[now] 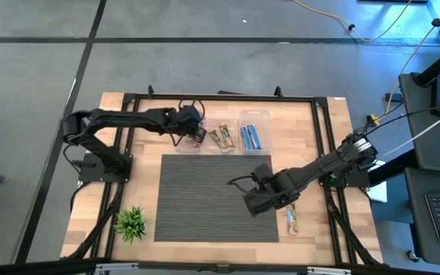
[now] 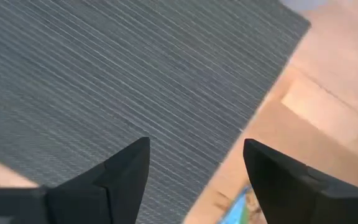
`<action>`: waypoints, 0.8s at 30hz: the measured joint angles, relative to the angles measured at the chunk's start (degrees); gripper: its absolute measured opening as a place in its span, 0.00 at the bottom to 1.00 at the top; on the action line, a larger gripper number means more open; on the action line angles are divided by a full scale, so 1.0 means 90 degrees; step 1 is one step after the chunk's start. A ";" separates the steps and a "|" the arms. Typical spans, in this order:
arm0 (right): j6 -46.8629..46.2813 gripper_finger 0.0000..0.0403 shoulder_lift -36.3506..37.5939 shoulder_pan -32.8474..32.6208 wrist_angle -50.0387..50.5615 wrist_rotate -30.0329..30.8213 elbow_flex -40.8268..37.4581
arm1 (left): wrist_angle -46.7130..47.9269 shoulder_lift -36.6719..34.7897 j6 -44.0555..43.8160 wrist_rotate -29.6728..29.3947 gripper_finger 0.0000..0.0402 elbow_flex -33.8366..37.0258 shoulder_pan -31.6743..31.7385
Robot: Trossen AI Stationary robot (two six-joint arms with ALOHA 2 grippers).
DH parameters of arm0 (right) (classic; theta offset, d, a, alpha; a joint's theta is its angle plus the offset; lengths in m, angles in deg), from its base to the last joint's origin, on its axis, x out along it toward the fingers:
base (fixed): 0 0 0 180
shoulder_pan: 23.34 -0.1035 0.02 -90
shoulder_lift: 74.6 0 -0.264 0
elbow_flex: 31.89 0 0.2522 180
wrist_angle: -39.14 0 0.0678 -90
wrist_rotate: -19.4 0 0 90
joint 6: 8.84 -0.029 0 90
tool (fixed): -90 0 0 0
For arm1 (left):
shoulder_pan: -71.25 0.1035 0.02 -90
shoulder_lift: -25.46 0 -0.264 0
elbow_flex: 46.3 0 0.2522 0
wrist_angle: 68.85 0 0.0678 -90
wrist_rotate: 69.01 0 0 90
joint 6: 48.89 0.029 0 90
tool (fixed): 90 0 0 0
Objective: Pick and place Granola Bars by type
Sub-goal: Put the red granola bar into the left transparent bin
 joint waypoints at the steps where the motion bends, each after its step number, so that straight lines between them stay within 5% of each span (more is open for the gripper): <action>1: -0.0008 0.65 -0.0006 0.0000 -0.0072 -0.0069 -0.0126 | 0.0002 0.0090 -0.0006 0.0031 0.25 0.0000 -0.0003; 12: -0.1381 0.65 -0.0005 -0.0403 0.0002 -0.1785 -0.1278 | -0.0015 0.0761 -0.0267 0.0302 0.25 0.0000 0.0000; 24: -0.3896 0.65 0.0000 -0.1429 -0.0247 -0.2206 -0.1779 | -0.0014 0.0778 -0.0113 0.0277 0.26 0.0000 0.0000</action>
